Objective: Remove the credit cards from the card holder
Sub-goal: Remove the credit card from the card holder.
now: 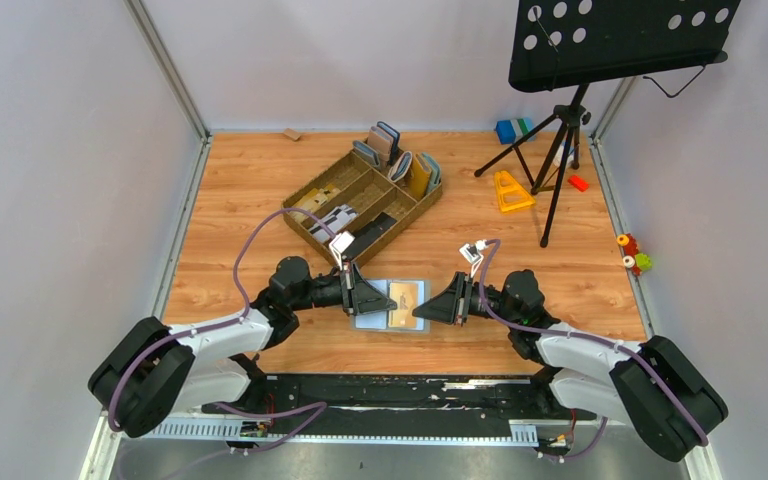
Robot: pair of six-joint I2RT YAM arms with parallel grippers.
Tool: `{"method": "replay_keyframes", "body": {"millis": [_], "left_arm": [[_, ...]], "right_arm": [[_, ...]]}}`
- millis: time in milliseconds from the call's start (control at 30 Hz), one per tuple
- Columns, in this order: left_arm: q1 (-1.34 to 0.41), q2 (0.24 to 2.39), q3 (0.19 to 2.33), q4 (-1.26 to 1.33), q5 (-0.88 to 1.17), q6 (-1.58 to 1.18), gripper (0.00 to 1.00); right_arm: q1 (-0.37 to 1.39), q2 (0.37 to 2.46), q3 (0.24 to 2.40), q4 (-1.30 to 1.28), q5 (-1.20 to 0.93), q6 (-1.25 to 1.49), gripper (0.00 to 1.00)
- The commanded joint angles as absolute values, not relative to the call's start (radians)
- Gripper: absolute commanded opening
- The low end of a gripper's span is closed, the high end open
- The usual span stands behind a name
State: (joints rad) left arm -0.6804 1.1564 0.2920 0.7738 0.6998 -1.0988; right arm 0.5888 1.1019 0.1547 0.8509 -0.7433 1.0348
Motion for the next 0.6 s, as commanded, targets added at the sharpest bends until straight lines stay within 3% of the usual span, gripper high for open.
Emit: {"method": "replay_keyframes", "body": {"millis": [0, 567], "left_arm": [[-0.681, 1.164, 0.290, 0.887, 0.743, -1.128, 0.09], [-0.652, 1.147, 0.279, 0.855, 0.747, -1.115, 0.02]], "right_arm": [[0.589, 1.105, 0.157, 0.876, -0.728, 1.024, 0.02], [0.580, 1.039, 0.133, 0.817, -0.721, 1.002, 0.02]]}}
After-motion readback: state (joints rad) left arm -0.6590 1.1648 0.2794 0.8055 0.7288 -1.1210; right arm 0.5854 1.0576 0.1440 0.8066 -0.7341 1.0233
